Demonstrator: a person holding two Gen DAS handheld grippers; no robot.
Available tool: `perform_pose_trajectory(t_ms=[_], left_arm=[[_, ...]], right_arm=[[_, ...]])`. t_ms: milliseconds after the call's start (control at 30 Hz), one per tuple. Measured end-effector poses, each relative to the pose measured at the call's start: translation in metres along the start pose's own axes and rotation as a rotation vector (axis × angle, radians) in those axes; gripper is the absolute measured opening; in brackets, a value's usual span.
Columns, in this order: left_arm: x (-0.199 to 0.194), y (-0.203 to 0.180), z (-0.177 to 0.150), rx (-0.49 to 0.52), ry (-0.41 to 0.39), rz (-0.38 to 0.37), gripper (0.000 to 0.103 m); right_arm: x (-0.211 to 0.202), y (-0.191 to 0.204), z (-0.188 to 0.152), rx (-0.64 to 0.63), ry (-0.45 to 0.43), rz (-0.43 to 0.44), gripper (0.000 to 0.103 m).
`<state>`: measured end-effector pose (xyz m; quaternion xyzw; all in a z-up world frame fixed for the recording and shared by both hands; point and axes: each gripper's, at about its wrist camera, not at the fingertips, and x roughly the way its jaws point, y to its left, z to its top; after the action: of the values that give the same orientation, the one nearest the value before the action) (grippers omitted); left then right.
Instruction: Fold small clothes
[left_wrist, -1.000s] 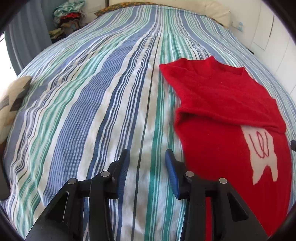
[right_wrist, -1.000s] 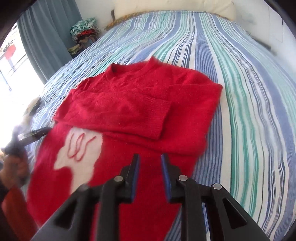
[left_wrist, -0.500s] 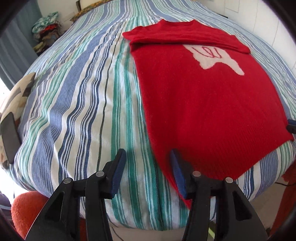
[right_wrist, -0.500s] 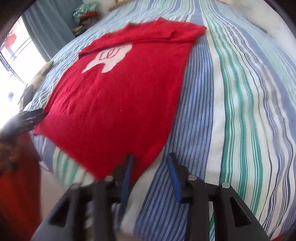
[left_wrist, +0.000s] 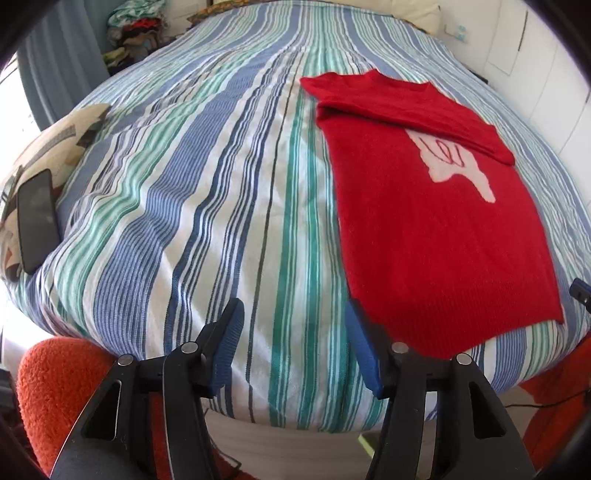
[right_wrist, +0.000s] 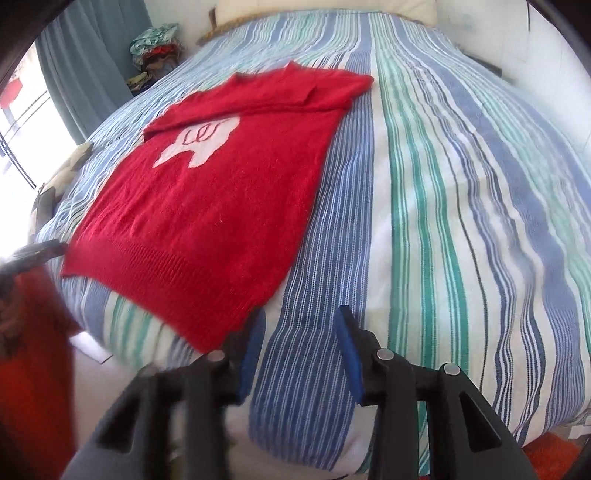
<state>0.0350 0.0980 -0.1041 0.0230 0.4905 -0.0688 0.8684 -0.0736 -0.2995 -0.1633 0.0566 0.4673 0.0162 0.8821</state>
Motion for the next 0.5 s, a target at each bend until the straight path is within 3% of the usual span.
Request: perform_pose_trajectory(t_ms=[133,300,400,500], left_arm=[[0.003,0.009,0.029,-0.034,-0.071,0.031,0.074],[0.027,0.02,0.07,-0.059,-0.153,0.085,0.084],[0.053,0.036,0.081,-0.106,-0.141,0.123,0.084],[0.084,0.055,0.071,-0.155,-0.077,0.167,0.088]], right_arm=[[-0.023,-0.015,0.009,0.057,-0.137,-0.09,0.047],[-0.017,-0.046,0.028,0.151,-0.172,-0.19,0.05],[-0.009,-0.065,0.032,0.196,-0.168,-0.242,0.05],[0.002,-0.08,0.028,0.225,-0.125,-0.278,0.05]])
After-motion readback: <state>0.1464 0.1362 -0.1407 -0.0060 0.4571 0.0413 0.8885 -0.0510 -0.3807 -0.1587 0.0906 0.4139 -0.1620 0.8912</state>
